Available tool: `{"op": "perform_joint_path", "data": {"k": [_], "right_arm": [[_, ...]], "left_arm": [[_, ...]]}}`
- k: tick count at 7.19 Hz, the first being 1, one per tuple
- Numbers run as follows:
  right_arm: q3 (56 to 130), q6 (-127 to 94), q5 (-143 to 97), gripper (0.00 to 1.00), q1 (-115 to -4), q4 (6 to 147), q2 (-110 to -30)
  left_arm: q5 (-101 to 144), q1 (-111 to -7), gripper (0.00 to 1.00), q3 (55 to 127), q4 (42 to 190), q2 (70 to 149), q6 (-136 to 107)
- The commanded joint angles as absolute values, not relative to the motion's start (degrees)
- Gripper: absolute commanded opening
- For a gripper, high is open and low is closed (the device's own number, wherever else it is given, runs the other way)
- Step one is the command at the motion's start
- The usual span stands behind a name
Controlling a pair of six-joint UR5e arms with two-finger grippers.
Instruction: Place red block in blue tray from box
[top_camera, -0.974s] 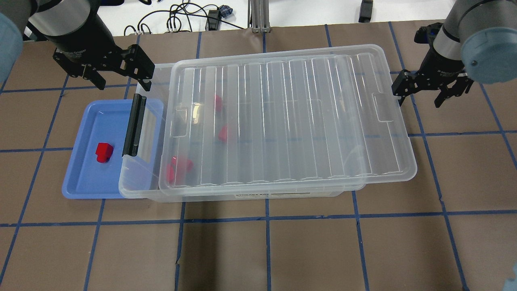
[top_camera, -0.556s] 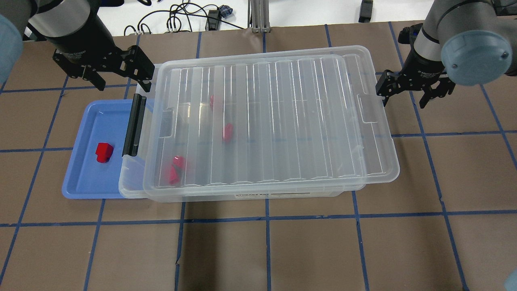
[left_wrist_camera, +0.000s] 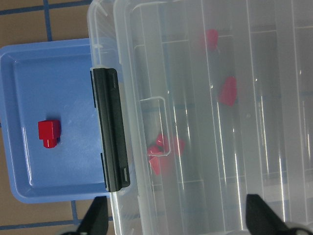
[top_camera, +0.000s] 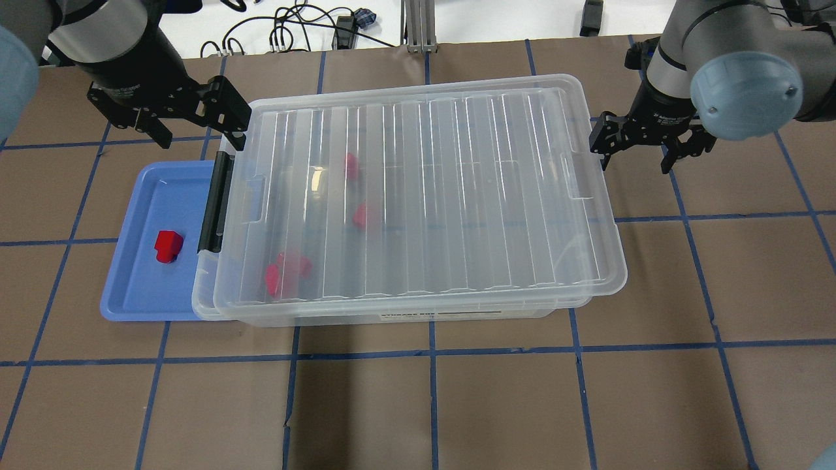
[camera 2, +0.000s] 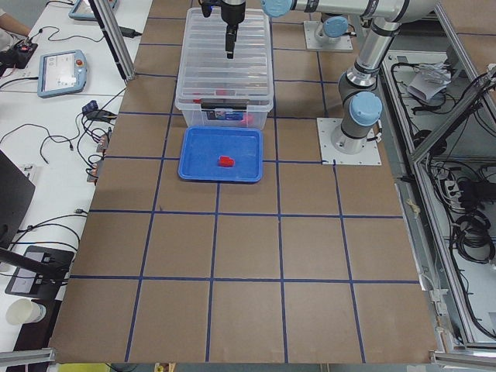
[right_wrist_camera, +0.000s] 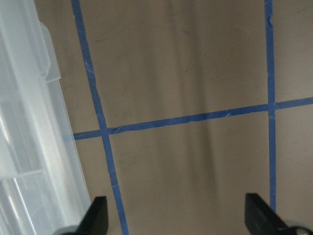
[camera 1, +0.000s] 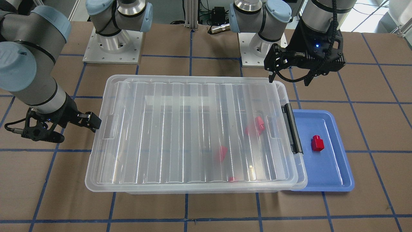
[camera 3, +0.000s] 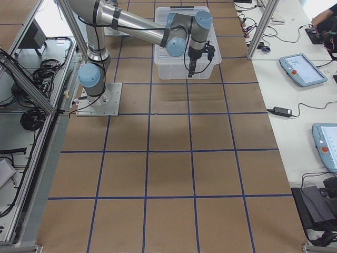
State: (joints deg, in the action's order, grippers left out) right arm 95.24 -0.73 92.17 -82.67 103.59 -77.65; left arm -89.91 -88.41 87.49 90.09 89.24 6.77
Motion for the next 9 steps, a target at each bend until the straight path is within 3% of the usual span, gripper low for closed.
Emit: {"op": "perform_joint_path", "data": {"k": [1, 5, 9], "right_arm": [[92.8, -0.7, 92.4, 1.0, -82.3, 102.9, -79.5], [91.2, -3.7, 86.5, 1.0, -83.1, 89.5, -89.1], [92.2, -4.1, 87.3, 1.0, -86.3, 88.9, -90.7]], "left_arm": [[-89.8, -88.4, 1.0, 87.6, 90.1, 89.2, 6.8], [-90.0, -88.4, 1.0, 87.2, 89.8, 89.2, 6.9], [-90.1, -88.4, 1.0, 87.6, 89.8, 89.0, 6.8]]}}
